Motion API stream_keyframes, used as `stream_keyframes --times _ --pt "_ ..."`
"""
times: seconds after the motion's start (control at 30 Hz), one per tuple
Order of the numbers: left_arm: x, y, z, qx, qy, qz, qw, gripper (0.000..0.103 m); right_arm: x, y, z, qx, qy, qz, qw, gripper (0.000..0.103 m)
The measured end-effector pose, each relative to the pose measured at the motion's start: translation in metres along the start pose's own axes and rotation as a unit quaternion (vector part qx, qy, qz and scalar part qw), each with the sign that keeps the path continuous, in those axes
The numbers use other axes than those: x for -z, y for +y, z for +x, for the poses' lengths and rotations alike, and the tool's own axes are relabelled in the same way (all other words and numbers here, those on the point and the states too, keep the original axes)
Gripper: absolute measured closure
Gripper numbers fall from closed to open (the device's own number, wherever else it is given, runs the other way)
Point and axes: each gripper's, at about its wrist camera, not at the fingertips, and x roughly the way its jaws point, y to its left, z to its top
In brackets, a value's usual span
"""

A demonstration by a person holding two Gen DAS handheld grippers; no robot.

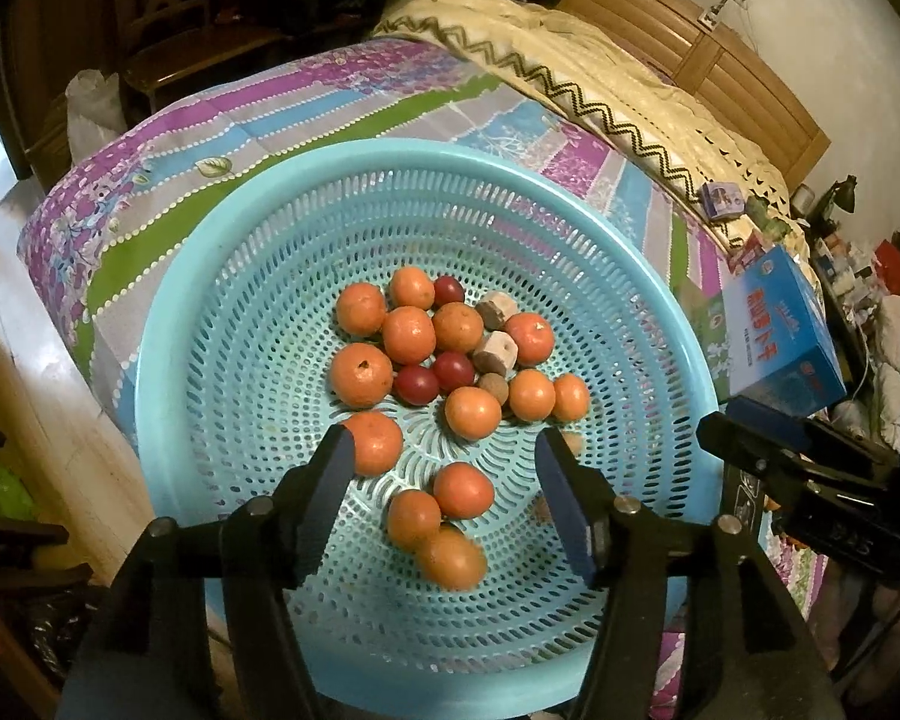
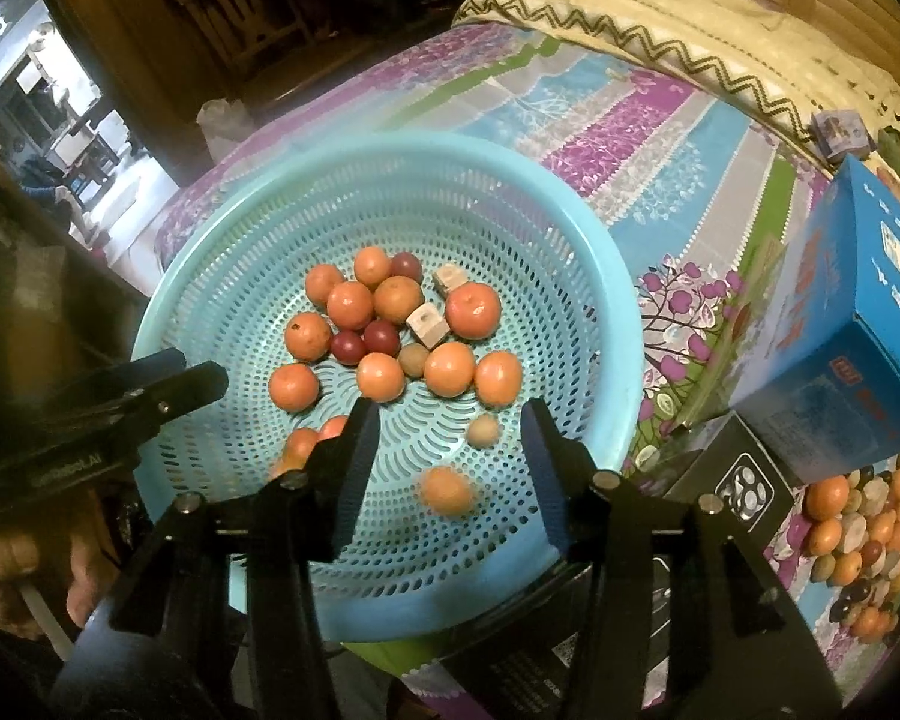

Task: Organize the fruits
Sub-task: 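Open the left tool and the right tool to release the oranges into the basket, then move both open tools back to the fruit pile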

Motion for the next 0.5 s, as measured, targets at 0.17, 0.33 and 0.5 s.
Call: stream_keyframes --times 0.17,0.33,0.5 --pt "0.0014 -0.0003 0.0018 0.001 0.000 0.001 1.0000 0.039 0.0001 0.0001 0.0003 -0.001 0.001 0.000 1.000 0.053" --pt "0.0034 -0.0002 0.0043 0.004 0.004 -0.002 1.0000 0.039 0.0009 0.0025 0.0002 -0.006 0.001 -0.003 1.000 0.053" --pt "0.0046 -0.0050 0.0015 0.002 -0.002 0.004 1.0000 0.039 0.0035 0.0014 -0.0058 -0.003 -0.016 -0.001 1.000 0.053"
